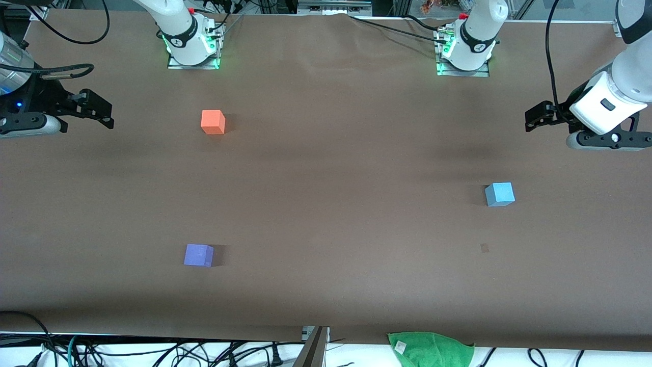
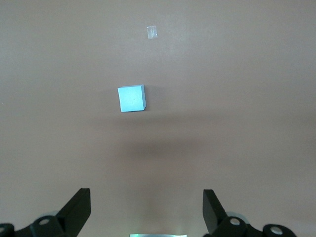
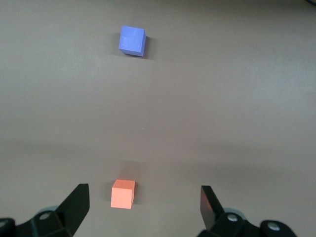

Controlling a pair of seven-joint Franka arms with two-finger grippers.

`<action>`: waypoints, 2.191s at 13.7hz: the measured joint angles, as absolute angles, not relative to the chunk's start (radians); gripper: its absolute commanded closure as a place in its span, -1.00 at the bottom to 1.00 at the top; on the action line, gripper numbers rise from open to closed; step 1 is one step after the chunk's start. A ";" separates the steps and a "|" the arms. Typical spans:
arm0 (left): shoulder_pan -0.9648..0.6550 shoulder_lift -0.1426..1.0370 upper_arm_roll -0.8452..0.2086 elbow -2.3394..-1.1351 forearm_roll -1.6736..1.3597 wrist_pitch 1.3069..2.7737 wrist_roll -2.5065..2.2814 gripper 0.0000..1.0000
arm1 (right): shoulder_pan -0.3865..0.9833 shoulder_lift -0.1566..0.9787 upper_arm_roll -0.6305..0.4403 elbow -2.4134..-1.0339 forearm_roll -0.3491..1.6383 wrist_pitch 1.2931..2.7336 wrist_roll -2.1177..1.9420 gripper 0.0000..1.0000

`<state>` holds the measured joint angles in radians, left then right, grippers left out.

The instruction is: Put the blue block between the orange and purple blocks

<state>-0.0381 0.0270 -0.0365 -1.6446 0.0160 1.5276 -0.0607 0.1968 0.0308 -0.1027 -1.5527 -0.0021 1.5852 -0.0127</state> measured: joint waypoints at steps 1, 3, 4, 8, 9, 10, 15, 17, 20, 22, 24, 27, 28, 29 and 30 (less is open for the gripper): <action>-0.038 0.028 -0.037 -1.645 0.016 1.526 -0.061 -1.00 | 0.197 0.031 -0.103 -1.553 -0.002 1.585 -0.013 -0.98; -0.038 0.037 -0.037 -1.645 0.016 1.525 -0.060 -1.00 | 0.196 0.031 -0.103 -1.553 -0.002 1.585 -0.013 -0.98; -0.038 0.044 -0.037 -1.645 0.016 1.525 -0.058 -1.00 | 0.196 0.031 -0.104 -1.553 -0.002 1.585 -0.013 -0.98; -0.038 0.058 -0.037 -1.645 0.016 1.526 -0.056 -1.00 | 0.196 0.031 -0.104 -1.553 -0.002 1.585 -0.013 -0.98; -0.037 0.058 -0.036 -1.645 0.016 1.526 -0.056 -1.00 | 0.196 0.031 -0.104 -1.553 -0.002 1.585 -0.013 -0.98; -0.033 0.058 -0.034 -1.645 0.016 1.526 -0.056 -1.00 | 0.196 0.031 -0.104 -1.553 -0.002 1.585 -0.013 -0.98; 0.026 0.077 -0.027 -1.645 0.016 1.530 -0.054 -1.00 | 0.196 0.031 -0.104 -1.553 -0.002 1.585 -0.013 -0.98; 0.054 0.099 -0.026 -1.645 0.016 1.565 -0.051 -1.00 | 0.196 0.031 -0.104 -1.553 -0.002 1.585 -0.013 -0.98; 0.062 0.151 -0.028 -1.646 0.016 1.675 -0.051 -1.00 | 0.196 0.031 -0.104 -1.553 -0.002 1.585 -0.013 -0.98; 0.058 0.203 -0.035 -1.648 0.016 1.758 -0.050 -1.00 | 0.196 0.031 -0.104 -1.553 -0.002 1.586 -0.013 -0.98; 0.056 0.267 -0.038 -1.652 0.022 1.835 -0.047 -1.00 | 0.196 0.031 -0.104 -1.553 -0.002 1.586 -0.013 -0.98; 0.078 0.361 -0.033 -1.656 0.044 1.904 -0.011 -1.00 | 0.196 0.031 -0.104 -1.553 -0.002 1.586 -0.013 -0.98; 0.095 0.387 -0.032 -1.658 0.044 1.914 -0.002 -1.00 | 0.196 0.031 -0.104 -1.553 -0.002 1.586 -0.013 -0.98; 0.114 0.408 -0.031 -1.666 0.044 1.915 0.019 -1.00 | 0.196 0.031 -0.104 -1.553 -0.002 1.586 -0.013 -0.98; 0.129 0.425 -0.031 -1.685 0.043 1.916 0.045 -1.00 | 0.196 0.031 -0.104 -1.553 -0.002 1.586 -0.013 -0.98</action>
